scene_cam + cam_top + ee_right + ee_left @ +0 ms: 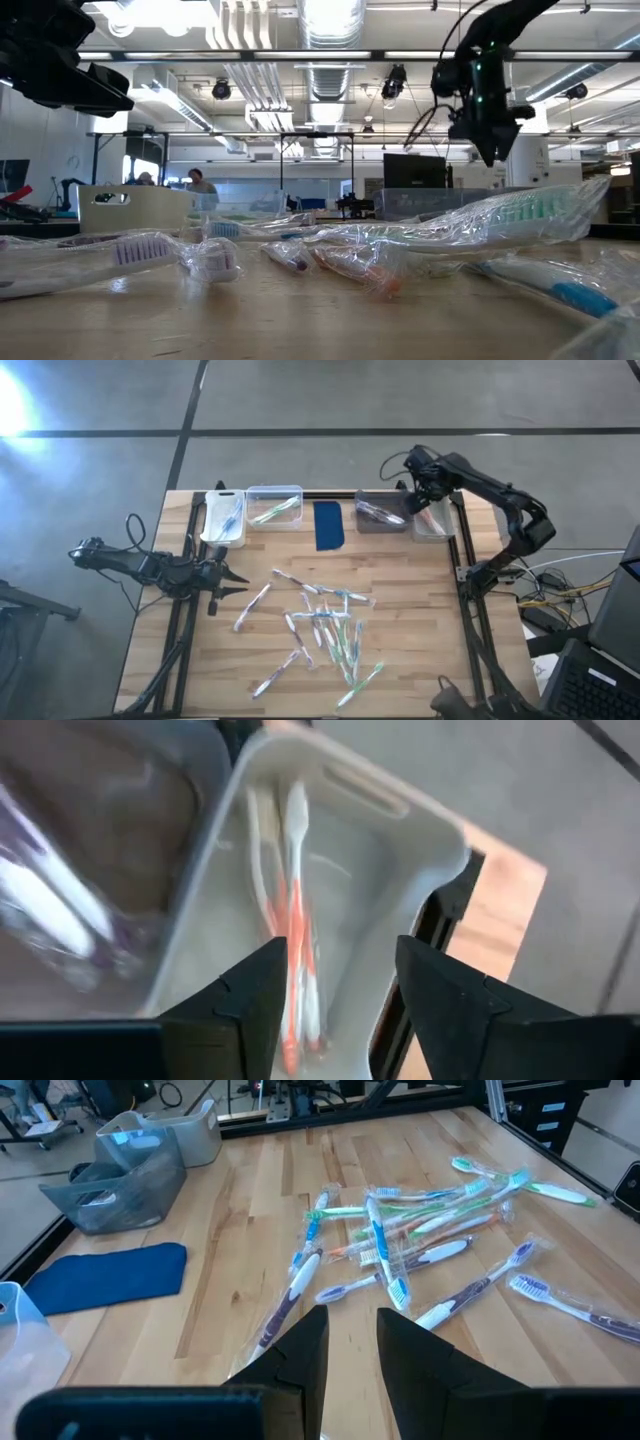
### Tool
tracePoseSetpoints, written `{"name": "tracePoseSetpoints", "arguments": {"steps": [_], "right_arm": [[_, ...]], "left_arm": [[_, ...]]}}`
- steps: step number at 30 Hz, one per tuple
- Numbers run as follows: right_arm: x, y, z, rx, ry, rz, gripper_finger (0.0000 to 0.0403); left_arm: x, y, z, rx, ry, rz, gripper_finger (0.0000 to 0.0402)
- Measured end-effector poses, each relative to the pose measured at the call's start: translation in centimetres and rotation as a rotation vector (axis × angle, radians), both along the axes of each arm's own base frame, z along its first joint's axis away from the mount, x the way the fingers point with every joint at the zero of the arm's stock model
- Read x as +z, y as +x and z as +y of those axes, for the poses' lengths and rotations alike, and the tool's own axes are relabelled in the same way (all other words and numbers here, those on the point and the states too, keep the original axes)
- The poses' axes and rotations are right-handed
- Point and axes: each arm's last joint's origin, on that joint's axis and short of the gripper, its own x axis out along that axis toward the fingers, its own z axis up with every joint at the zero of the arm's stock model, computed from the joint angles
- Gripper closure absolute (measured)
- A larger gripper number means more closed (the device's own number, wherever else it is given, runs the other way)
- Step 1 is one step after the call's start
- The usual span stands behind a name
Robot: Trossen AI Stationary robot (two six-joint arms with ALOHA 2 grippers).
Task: Pick & Place Toothbrushes
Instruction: Put the purple toothbrush into the black bin
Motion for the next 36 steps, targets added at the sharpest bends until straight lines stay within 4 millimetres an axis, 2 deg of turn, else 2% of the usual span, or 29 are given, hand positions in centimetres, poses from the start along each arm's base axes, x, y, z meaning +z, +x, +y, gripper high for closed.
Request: {"name": "tracePoseSetpoints", "arguments": {"steps": [9, 15, 21, 28, 36], "right_arm": [[6.0, -0.2, 1.4, 0.062, -0.123, -0.203, 0.0246], [8.5, -1.5, 3.0, 0.068, -0.199, -0.273, 0.0274], [10.1, -2.8, 5.1, 0.097, -0.239, -0.344, 0.0301], [11.7, -2.8, 8.8, 0.400, -0.149, -0.556, 0.0341], [12.2, -2.4, 13.0, 0.531, -0.174, -0.621, 0.0391]], "left_arm": [[0.0, 0.0, 0.0, 0.000, 0.000, 0.002, 0.0307], [0.0, 0.0, 0.0, 0.000, 0.000, 0.002, 0.0307], [0.0, 0.0, 0.0, 0.000, 0.000, 0.001, 0.0307], [0.0, 0.0, 0.0, -0.001, -0.001, -0.001, 0.0307], [0.0, 0.0, 0.0, 0.000, 0.000, -0.001, 0.0307]]}}
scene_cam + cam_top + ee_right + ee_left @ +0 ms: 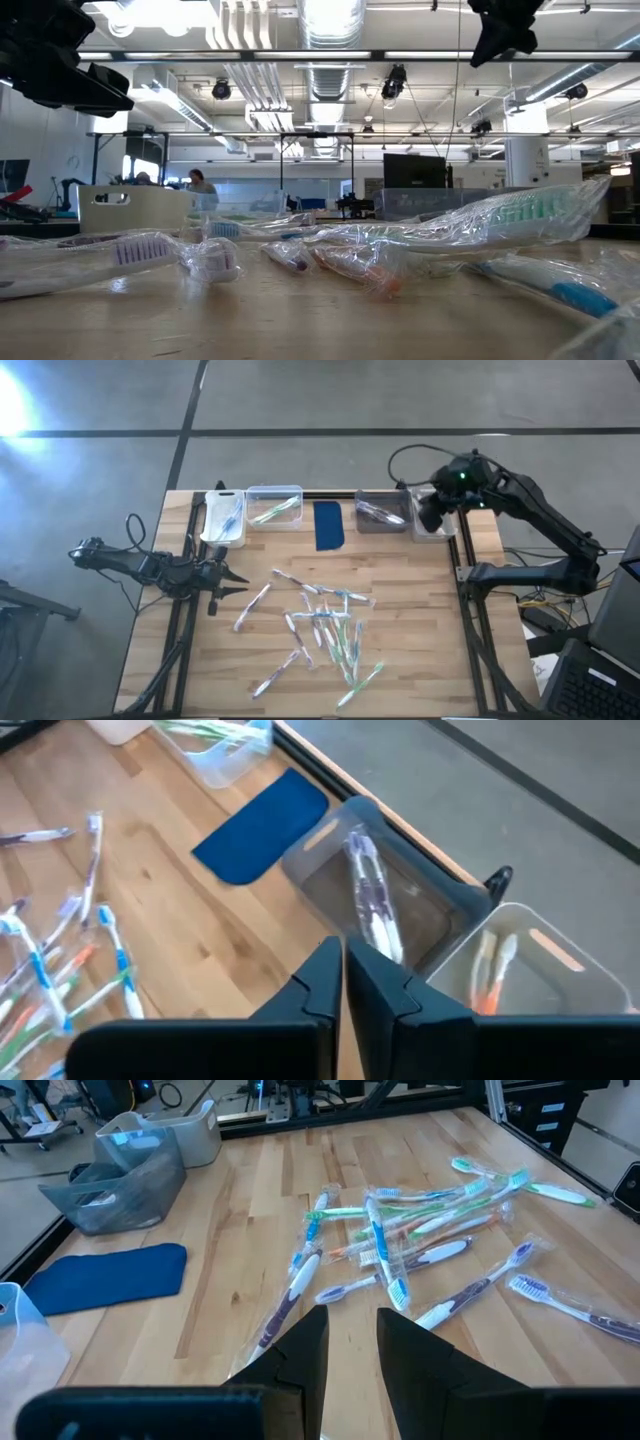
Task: Pick & Place Toothbrushes
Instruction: Put the purple toothbrush into the black bin
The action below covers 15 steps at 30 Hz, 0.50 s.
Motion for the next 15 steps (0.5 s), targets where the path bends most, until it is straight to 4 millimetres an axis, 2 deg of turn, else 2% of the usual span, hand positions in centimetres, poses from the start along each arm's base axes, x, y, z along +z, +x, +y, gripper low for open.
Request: {"name": "tracePoseSetpoints", "arguments": {"steps": [6, 15], "right_arm": [[-0.2, 0.4, 1.5, -0.005, 0.002, -0.013, 0.0391], [-0.5, 1.2, 1.9, -0.019, -0.003, 0.003, 0.0394]], "left_arm": [[0.3, 0.1, 0.1, 0.033, -0.011, -0.036, 0.0307], [4.7, 0.8, 0.0, 0.065, -0.174, -0.485, 0.0307]]}}
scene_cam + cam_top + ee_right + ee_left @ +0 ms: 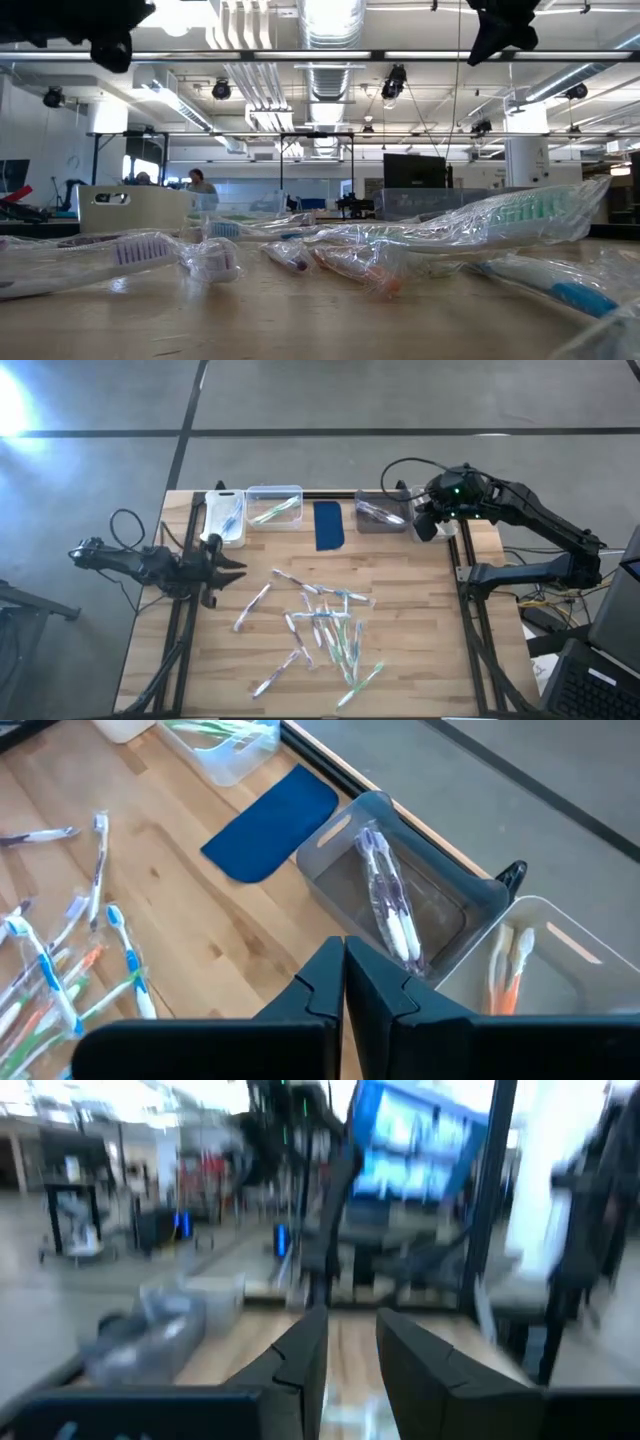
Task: Pick & Place Toothbrushes
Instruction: Put the purple toothbrush into the black bin
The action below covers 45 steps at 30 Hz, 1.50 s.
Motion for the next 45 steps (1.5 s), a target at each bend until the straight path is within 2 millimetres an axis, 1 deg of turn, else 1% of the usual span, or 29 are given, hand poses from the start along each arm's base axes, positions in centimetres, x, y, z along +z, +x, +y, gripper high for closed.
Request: {"name": "tracePoseSetpoints", "arguments": {"steps": [4, 6, 10, 12, 14, 16, 18, 27, 30, 33, 36, 38, 40, 42, 45], "right_arm": [[-0.1, 0.3, -0.2, -0.002, 0.004, 0.007, 0.0394], [-0.2, 0.5, -0.2, 0.000, 0.004, 0.008, 0.0394], [-0.1, 0.6, -0.3, 0.001, -0.003, -0.002, 0.0394], [-0.1, 0.6, -0.3, 0.001, -0.007, -0.011, 0.0394], [-0.1, 0.6, -0.3, 0.003, -0.009, -0.010, 0.0394], [-0.1, 0.6, -0.3, 0.006, -0.012, -0.008, 0.0394], [0.0, 0.6, -0.3, 0.007, -0.012, -0.009, 0.0394], [0.0, 0.6, -0.3, 0.010, -0.016, -0.008, 0.0394], [0.0, 0.6, -0.3, 0.016, -0.020, -0.004, 0.0394], [0.0, 0.6, -0.3, 0.023, -0.025, -0.001, 0.0394], [0.0, 0.6, -0.3, 0.025, -0.027, 0.001, 0.0394], [0.0, 0.6, -0.3, 0.028, -0.029, 0.002, 0.0394], [0.0, 0.6, -0.3, 0.028, -0.029, 0.002, 0.0394], [0.0, 0.6, -0.3, 0.028, -0.029, 0.002, 0.0394], [0.0, 0.6, -0.3, 0.028, -0.029, 0.003, 0.0394]], "left_arm": [[1.6, -0.3, 0.1, 0.000, -0.049, -0.161, 0.0307], [2.6, -0.6, 0.2, 0.009, -0.072, -0.270, 0.0307], [4.7, -1.7, 0.5, 0.025, -0.146, -0.515, 0.0307], [5.5, -2.2, 0.7, 0.017, -0.193, -0.609, 0.0307], [5.9, -2.6, 0.8, 0.018, -0.213, -0.661, 0.0307], [5.8, -2.5, 0.9, 0.059, -0.202, -0.653, 0.0307], [5.5, -1.8, 0.8, 0.099, -0.223, -0.599, 0.0307], [3.4, 2.5, -0.4, 0.047, -0.385, -0.357, 0.0307], [2.8, 3.7, -0.6, 0.082, -0.447, -0.228, 0.0307], [2.5, 4.6, -0.8, 0.121, -0.461, -0.033, 0.0307], [2.0, 4.9, -0.9, 0.192, -0.487, 0.237, 0.0307], [1.8, 4.7, -0.9, 0.258, -0.501, 0.414, 0.0307], [2.4, 4.4, -0.8, 0.313, -0.511, 0.536, 0.0307], [2.4, 4.1, -0.7, 0.367, -0.501, 0.669, 0.0303], [2.9, 4.3, -0.8, 0.400, -0.518, 0.749, 0.0285]]}}
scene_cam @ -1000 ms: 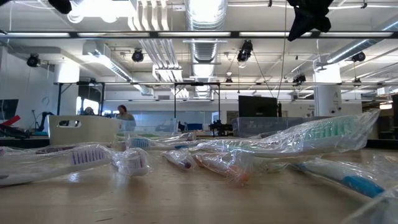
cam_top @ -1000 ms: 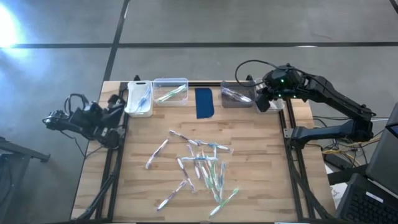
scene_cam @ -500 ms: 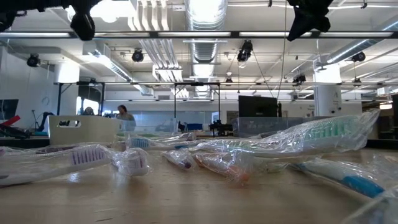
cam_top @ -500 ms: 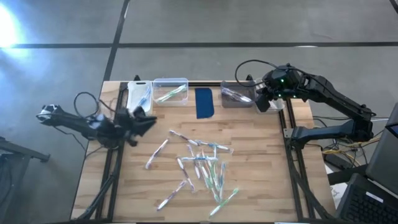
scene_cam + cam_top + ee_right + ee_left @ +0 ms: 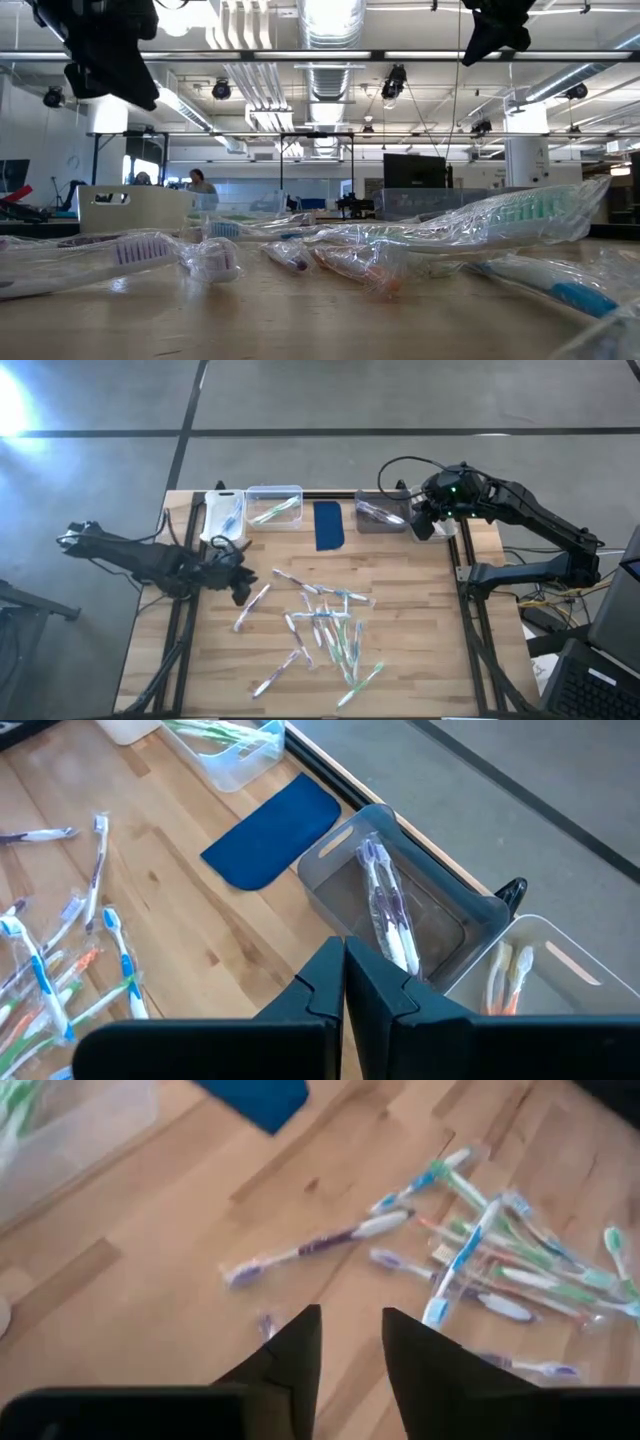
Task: Pick & Place Toothbrushes
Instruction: Put the purple toothbrush into the black bin
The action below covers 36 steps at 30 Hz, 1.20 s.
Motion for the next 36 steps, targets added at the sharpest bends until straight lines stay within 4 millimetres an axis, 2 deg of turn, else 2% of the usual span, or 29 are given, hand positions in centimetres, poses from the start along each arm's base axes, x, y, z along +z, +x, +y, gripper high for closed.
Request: {"name": "tracePoseSetpoints", "arguments": {"steps": [3, 7, 10, 16, 26, 36], "right_arm": [[0.0, 0.0, 0.0, 0.000, 0.000, 0.000, 0.0394], [0.0, 0.0, 0.0, 0.000, 0.001, 0.000, 0.0394], [0.0, 0.0, 0.0, 0.000, 0.001, 0.001, 0.0394], [0.0, 0.0, 0.0, 0.000, 0.001, 0.001, 0.0394], [0.0, 0.0, 0.0, 0.010, -0.007, 0.007, 0.0394], [0.0, 0.0, 0.0, 0.014, -0.009, 0.010, 0.0394]], "left_arm": [[0.1, 0.3, -0.2, 0.008, -0.035, 0.041, 0.0255], [-0.9, 0.5, -0.4, 0.077, -0.128, 0.116, 0.0215], [-1.7, 0.5, -0.5, 0.138, -0.198, 0.204, 0.0200], [-3.2, 1.1, -1.0, 0.135, -0.282, 0.378, 0.0204], [-6.1, 3.3, -1.8, 0.137, -0.291, 0.566, 0.0209], [-9.0, 5.7, -2.6, 0.127, -0.305, 0.636, 0.0209]]}}
